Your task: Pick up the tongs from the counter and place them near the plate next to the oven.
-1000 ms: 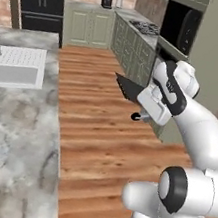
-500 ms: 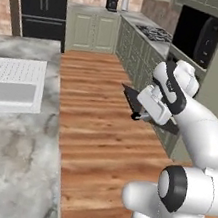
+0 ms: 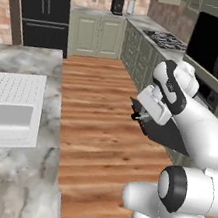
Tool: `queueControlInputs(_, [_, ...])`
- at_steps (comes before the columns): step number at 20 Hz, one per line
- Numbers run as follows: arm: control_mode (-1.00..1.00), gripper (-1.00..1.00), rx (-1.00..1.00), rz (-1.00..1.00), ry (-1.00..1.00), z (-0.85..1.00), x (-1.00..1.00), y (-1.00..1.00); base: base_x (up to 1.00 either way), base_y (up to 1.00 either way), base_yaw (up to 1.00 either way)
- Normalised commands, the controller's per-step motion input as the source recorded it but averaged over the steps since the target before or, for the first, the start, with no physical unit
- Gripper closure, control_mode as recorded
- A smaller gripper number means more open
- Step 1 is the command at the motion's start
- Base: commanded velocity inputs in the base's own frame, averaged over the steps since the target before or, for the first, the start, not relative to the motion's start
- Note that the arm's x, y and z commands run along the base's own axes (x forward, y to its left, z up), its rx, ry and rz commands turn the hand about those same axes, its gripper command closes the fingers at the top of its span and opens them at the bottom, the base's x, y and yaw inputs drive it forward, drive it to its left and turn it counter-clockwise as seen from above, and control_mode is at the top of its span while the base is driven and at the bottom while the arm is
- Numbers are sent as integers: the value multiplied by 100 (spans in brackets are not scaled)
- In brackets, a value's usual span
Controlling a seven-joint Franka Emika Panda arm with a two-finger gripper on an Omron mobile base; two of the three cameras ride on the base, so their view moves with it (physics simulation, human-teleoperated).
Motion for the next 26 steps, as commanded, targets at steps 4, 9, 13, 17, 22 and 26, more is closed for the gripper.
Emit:
queueControlInputs(4, [100,100,0,0,0,0,0,0,91,-14,4])
queueControlInputs(9, [100,100,0,0,0,0,0,0,92,-11,4])
queueControlInputs(13, [100,100,0,0,0,0,0,0,92,-10,4])
queueControlInputs(17, [100,100,0,0,0,0,0,0,92,-12,2])
queueControlInputs(22, [100,100,0,0,0,0,0,0,93,-12,2])
queueControlInputs(26, [100,100,0,0,0,0,0,0,91,-13,0])
